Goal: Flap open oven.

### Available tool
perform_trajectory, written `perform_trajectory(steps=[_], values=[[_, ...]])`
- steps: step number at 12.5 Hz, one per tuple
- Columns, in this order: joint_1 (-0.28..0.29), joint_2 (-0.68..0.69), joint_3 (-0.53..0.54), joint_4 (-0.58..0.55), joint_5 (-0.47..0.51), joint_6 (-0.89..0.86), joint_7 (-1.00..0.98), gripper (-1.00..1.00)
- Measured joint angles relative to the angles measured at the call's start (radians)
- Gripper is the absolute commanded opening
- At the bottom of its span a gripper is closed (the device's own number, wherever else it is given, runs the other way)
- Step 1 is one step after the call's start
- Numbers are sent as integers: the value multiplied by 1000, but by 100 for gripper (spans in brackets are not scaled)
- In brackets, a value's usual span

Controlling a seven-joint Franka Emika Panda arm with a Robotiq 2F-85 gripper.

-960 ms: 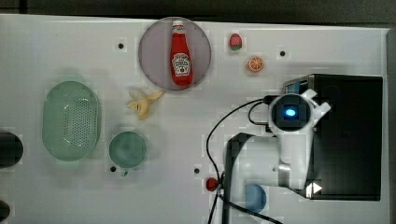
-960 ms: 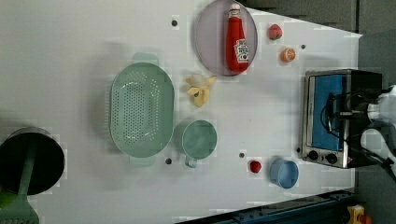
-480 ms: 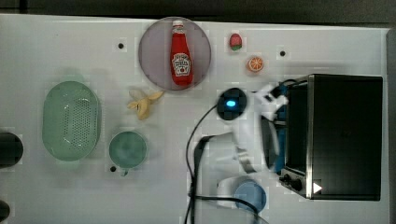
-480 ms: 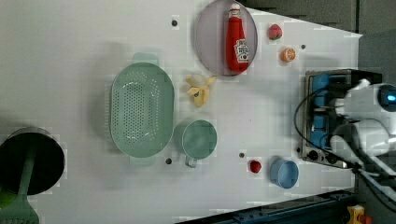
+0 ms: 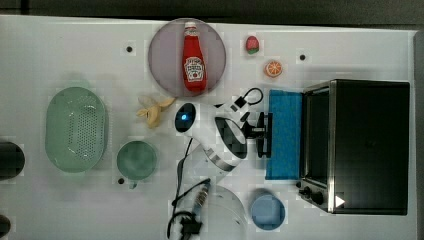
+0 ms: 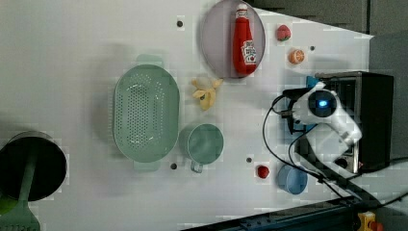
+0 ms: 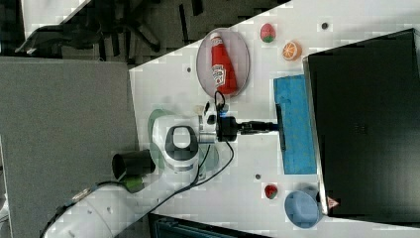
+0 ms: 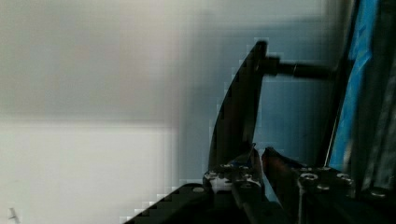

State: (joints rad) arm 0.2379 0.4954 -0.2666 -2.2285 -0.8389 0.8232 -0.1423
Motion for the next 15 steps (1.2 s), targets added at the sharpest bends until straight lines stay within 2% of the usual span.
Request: perform_trajectory(steps=[4, 10, 12, 15], values=[[40, 92, -2, 27, -13, -42, 48, -65], [46, 85, -10, 35, 0, -23, 59, -65], [39, 49, -17, 29, 71, -11, 59, -65], [42, -93, -17, 20, 272, 8, 65, -65]])
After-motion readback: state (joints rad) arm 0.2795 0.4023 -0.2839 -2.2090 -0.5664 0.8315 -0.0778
